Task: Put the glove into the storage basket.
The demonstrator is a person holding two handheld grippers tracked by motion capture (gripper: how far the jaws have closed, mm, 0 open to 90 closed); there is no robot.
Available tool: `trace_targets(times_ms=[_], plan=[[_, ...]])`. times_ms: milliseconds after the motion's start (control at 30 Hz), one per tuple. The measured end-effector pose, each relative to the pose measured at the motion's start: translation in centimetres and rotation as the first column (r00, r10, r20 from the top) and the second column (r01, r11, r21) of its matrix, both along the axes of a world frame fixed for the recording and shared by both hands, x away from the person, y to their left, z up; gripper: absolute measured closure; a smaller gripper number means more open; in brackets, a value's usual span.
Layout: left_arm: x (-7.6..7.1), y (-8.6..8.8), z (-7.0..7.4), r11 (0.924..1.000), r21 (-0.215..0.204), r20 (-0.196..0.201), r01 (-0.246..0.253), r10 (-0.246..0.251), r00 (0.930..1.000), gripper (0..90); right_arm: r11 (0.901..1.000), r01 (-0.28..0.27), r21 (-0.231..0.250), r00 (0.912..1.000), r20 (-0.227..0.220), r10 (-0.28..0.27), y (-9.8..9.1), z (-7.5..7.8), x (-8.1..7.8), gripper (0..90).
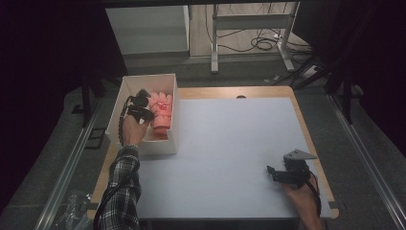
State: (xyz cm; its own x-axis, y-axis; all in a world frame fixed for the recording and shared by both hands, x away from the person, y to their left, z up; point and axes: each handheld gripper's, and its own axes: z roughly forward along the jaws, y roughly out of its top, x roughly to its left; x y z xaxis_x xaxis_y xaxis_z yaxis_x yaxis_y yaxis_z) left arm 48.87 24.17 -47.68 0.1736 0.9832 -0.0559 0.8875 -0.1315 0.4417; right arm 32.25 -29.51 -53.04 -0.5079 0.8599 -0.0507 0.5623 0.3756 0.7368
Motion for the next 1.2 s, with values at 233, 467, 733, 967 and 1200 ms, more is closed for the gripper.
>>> trace_targets(times_ms=[233,467,733,967,1200], plan=[[0.3,0.1,0.1,0.9997,0.020,0.002,-0.017,0.016,0.9999,62.4,1.0000,0.000,0.000,1.0000,0.000,0.000,0.0,0.0,0.0,21.4],[-0.3,1.3,0.5,0.9974,0.056,0.022,-0.045,0.044,0.9988,41.6,1.0000,0.000,0.000,1.0000,0.001,0.000,0.0,0.0,0.0,21.4],[-1.6,1.5,2.5,0.9967,0.067,0.087,-0.047,0.041,0.9954,28.3,1.0000,-0.001,0.000,1.0000,-0.001,0.001,0.0,0.0,0.0,21.4],[-3.5,0.9,4.0,0.9991,0.043,0.155,0.004,-0.011,0.9878,16.9,1.0000,0.000,-0.001,1.0000,-0.001,0.000,0.0,0.0,0.0,21.4],[-4.1,1.1,4.0,0.9994,0.017,0.180,0.030,-0.033,0.9832,12.0,1.0000,0.000,0.000,1.0000,-0.001,0.000,0.0,0.0,0.0,21.4]])
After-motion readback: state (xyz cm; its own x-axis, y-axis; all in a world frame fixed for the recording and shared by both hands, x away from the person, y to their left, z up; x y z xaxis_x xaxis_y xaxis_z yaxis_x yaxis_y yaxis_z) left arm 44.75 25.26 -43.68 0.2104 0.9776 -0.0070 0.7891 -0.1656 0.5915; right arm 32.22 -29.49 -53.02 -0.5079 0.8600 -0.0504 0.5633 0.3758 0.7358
